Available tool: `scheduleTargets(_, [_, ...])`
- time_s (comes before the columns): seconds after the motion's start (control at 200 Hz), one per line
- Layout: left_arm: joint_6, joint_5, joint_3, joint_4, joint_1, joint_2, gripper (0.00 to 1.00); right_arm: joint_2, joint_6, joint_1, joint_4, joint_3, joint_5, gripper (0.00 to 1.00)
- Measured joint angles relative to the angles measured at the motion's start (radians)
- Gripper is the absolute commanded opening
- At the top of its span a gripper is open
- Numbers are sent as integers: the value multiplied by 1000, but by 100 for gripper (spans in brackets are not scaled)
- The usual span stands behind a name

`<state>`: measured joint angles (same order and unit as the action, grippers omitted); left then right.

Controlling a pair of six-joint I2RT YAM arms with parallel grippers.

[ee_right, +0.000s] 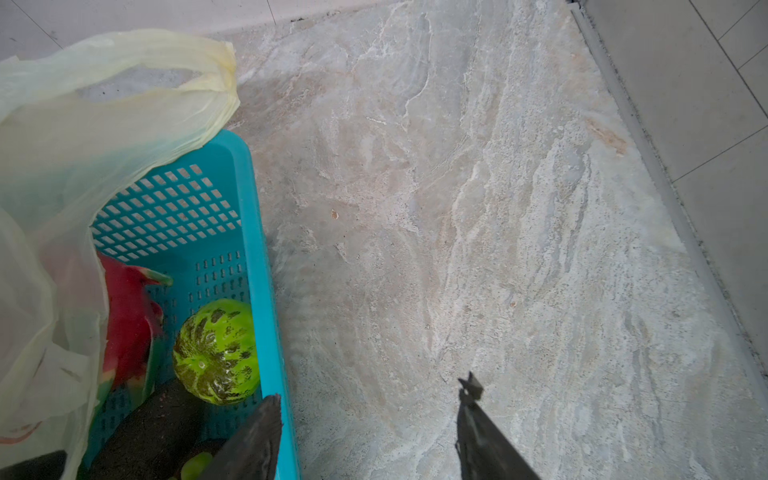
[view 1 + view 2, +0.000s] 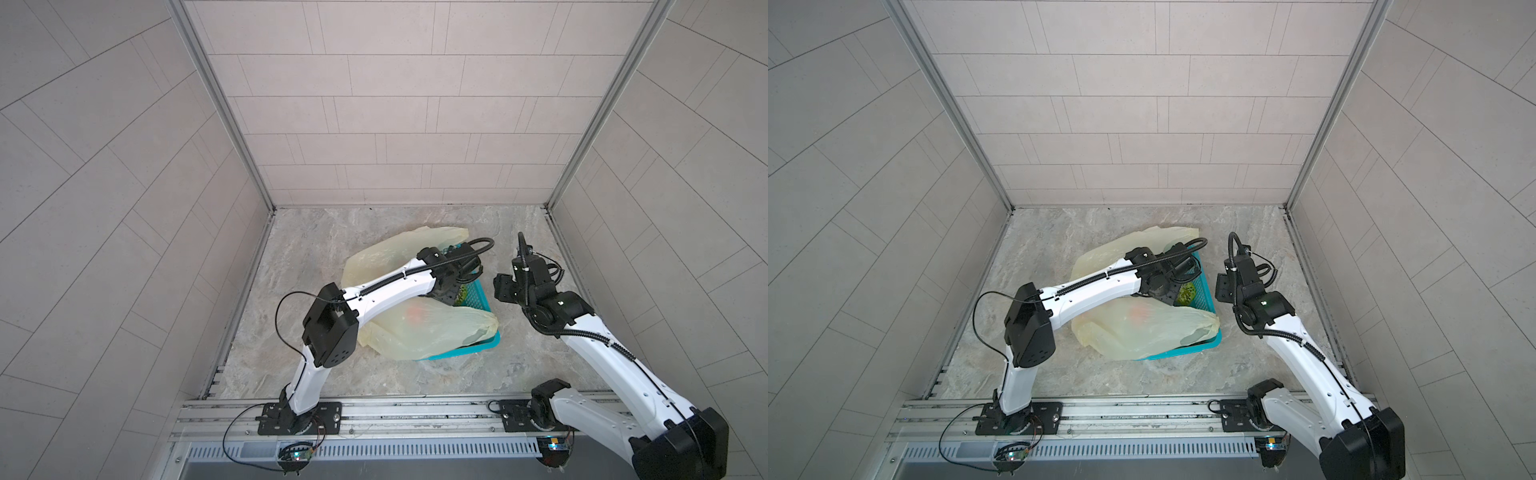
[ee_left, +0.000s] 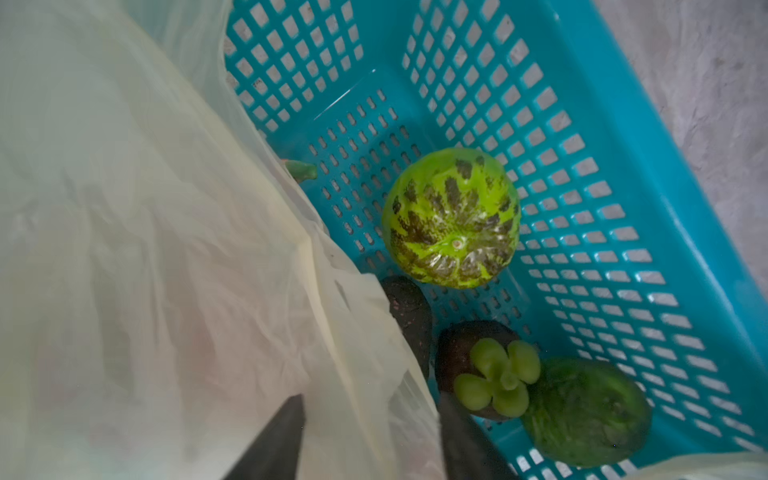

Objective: Place the fruits into the plastic bag
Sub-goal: 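Reach the left gripper to the bag rim while the right gripper approaches the basket, then lift the bag rim with the left gripper while the right reaches into the basket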

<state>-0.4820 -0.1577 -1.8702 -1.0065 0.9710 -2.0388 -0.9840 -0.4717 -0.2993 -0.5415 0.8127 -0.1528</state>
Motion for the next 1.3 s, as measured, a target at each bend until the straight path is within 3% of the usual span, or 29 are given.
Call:
scheduleTargets(0.075, [0,1,-13,-16,0,2,0,3,0,0,-1,-2,6,64])
scheduleTargets(0.31, [20,64,34,7,-48,106,0,3,0,-2,0,-1,36,63])
scheduleTargets(0.565, [62,345,468,341,-294,532,0,-5,10,-70,38,26,131,63])
scheduleTargets(0.846, [87,604,800,622,-431,770,0,-74,24,-197,125,95,244,64])
scheduleTargets(1.011, [30,675,909,782,-479,838,0,-148,7,-243,179,126,315,64])
scheduleTargets(1.301, [-144,778,983,1025,-568,838,0,-307,-27,-315,242,170,415,65])
